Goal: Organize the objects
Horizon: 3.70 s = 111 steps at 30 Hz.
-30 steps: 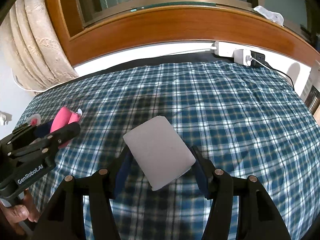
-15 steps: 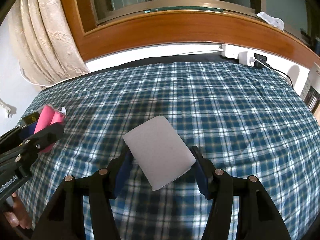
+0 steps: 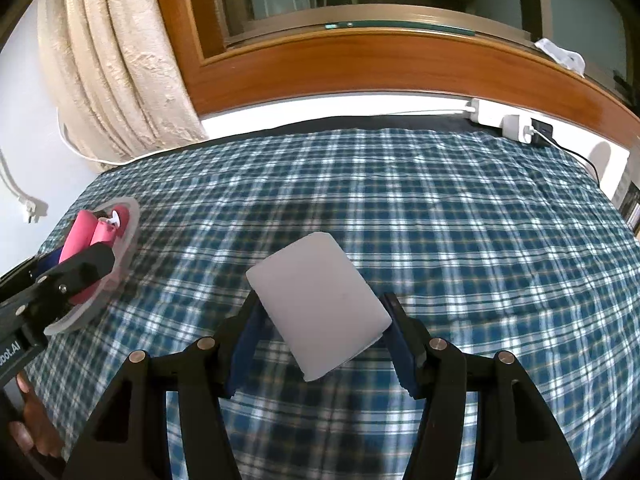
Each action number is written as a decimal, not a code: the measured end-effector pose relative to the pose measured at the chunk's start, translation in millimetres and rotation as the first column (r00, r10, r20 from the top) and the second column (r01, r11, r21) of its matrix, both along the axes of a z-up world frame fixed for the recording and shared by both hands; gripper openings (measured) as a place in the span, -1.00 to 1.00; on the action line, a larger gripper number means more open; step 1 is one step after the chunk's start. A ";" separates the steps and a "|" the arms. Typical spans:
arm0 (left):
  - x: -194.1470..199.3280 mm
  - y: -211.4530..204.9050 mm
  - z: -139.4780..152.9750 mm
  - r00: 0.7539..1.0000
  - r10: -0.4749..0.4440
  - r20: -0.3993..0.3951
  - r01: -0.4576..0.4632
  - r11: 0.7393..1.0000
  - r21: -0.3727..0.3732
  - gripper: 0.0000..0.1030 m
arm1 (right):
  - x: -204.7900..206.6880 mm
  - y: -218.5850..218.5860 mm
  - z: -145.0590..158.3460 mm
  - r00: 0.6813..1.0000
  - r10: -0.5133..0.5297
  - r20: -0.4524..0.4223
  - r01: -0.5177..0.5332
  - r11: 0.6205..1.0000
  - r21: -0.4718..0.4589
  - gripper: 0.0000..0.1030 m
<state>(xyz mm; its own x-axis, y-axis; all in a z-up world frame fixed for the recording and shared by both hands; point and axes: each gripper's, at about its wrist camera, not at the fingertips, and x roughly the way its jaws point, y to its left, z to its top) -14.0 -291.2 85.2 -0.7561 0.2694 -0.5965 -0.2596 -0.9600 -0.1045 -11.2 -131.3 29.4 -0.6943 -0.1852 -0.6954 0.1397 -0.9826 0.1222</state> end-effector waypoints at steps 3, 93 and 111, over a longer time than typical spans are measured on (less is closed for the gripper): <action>4.3 -14.4 4.2 1.000 0.017 -0.014 -0.017 1.000 0.013 -0.09 | 0.9 -12.0 1.7 1.000 0.022 -0.005 -0.022 1.000 -0.008 0.15; 10.5 -199.7 4.6 0.876 0.478 -0.057 -0.476 0.878 0.050 0.98 | 8.2 -217.4 14.3 0.869 0.494 -0.010 -0.494 0.869 -0.033 0.16; 10.6 -195.8 4.5 0.869 0.489 -0.071 -0.489 0.872 0.015 0.99 | -7.8 -236.1 3.4 0.869 0.495 0.003 -0.495 0.869 0.022 0.04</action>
<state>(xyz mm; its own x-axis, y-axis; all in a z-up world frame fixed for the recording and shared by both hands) -3.3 -487.0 89.8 -0.8302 -0.1479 -0.5375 0.2368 -0.9664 -0.0998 -19.0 -367.4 32.8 -0.5178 -0.4902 -0.7012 0.6085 -0.7871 0.1009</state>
